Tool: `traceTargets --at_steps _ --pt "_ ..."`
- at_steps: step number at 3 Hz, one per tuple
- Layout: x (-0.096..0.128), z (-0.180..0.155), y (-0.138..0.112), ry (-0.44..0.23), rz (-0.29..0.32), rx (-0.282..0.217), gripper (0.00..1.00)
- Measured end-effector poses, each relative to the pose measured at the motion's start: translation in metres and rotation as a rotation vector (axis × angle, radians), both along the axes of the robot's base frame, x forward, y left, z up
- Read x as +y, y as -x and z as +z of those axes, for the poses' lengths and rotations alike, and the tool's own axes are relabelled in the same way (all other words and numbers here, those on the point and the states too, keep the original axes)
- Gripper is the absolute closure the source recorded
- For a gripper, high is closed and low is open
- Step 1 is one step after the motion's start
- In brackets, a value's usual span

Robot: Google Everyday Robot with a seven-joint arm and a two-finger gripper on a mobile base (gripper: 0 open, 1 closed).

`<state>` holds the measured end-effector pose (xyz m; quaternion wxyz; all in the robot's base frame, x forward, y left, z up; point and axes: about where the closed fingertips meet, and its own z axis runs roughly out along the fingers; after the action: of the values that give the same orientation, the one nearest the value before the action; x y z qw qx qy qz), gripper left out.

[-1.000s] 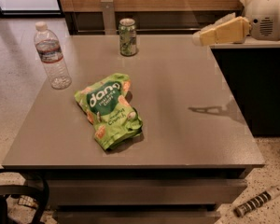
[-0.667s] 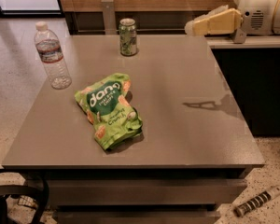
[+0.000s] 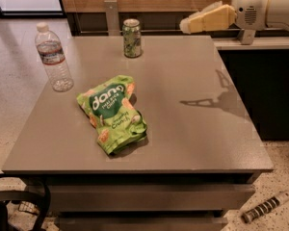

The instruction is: Knock green can over

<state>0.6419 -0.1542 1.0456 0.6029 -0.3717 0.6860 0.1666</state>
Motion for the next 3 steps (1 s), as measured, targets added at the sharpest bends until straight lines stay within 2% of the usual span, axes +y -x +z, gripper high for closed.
traceTargets --at_steps 1,2,3 --pt "0.016 -0.004 -0.038 0.038 0.014 -0.028 0.00" --pt "0.038 -0.015 -0.077 0.050 0.042 -0.027 0.00" --pt "0.063 -0.034 -0.110 0.025 0.072 -0.017 0.00"
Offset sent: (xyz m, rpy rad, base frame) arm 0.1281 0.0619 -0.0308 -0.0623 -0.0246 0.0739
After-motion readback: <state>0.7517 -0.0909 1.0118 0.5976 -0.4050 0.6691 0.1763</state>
